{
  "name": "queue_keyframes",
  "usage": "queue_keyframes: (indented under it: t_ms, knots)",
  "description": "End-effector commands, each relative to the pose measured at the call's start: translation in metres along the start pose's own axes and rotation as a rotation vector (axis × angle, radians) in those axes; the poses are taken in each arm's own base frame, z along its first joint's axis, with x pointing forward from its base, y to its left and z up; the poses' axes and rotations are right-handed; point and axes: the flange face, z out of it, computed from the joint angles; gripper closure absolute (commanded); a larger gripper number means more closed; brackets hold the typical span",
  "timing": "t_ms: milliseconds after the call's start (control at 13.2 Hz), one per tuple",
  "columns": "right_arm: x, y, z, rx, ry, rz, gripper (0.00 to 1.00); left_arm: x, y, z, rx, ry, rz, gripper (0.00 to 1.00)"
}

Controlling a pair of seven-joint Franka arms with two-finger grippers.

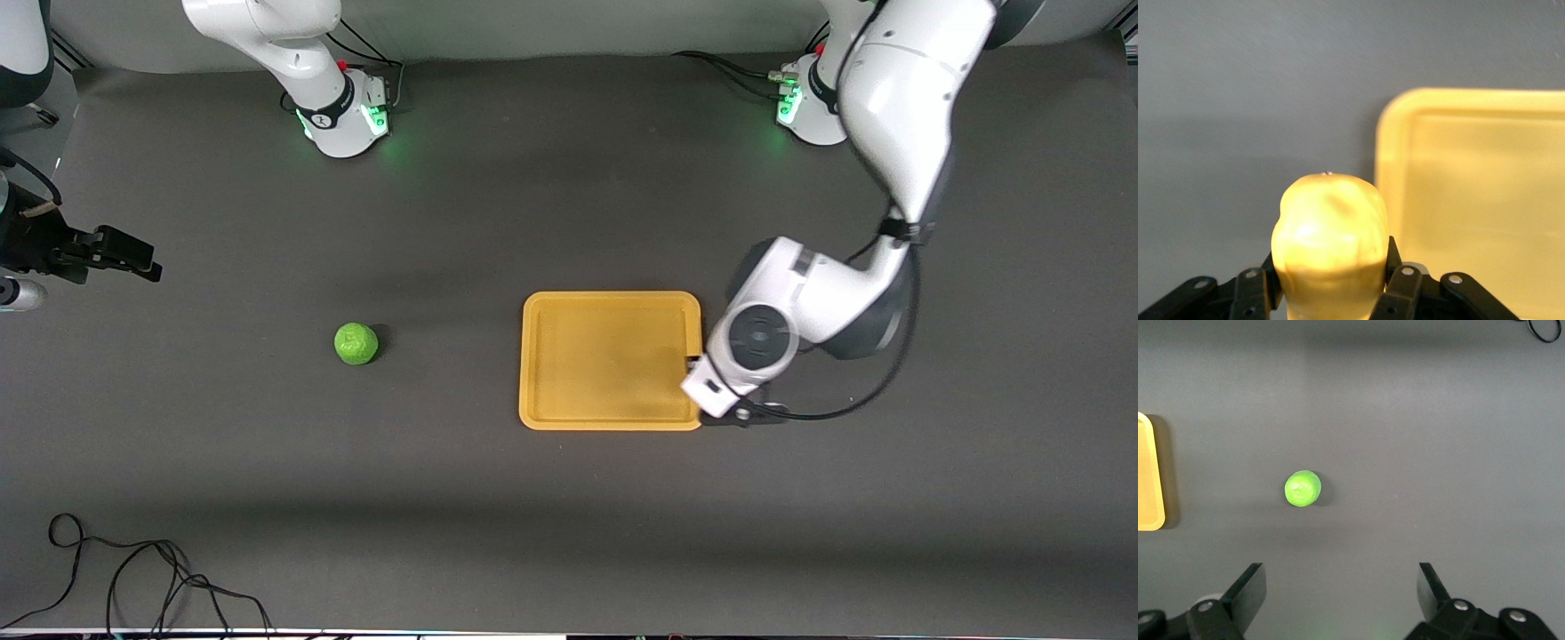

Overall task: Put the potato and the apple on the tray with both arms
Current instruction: 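Lower the potato onto the tray while the right gripper reaches the apple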

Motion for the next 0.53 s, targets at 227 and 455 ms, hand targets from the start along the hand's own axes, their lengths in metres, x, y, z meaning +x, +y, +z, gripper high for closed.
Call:
queue_keyframes:
  t_ms: [227, 455]
  knots:
    - [-0.006, -0.083, -0.001, -0.004, 0.018, -0.052, 0.0, -0.024, 0.062, 0.036, 0.018, -0.003, -0.016, 0.83]
    - [-0.015, -0.109, 0.014, -0.008, -0.006, -0.085, 0.0, -0.025, 0.075, 0.055, -0.013, 0.001, -0.03, 0.72]
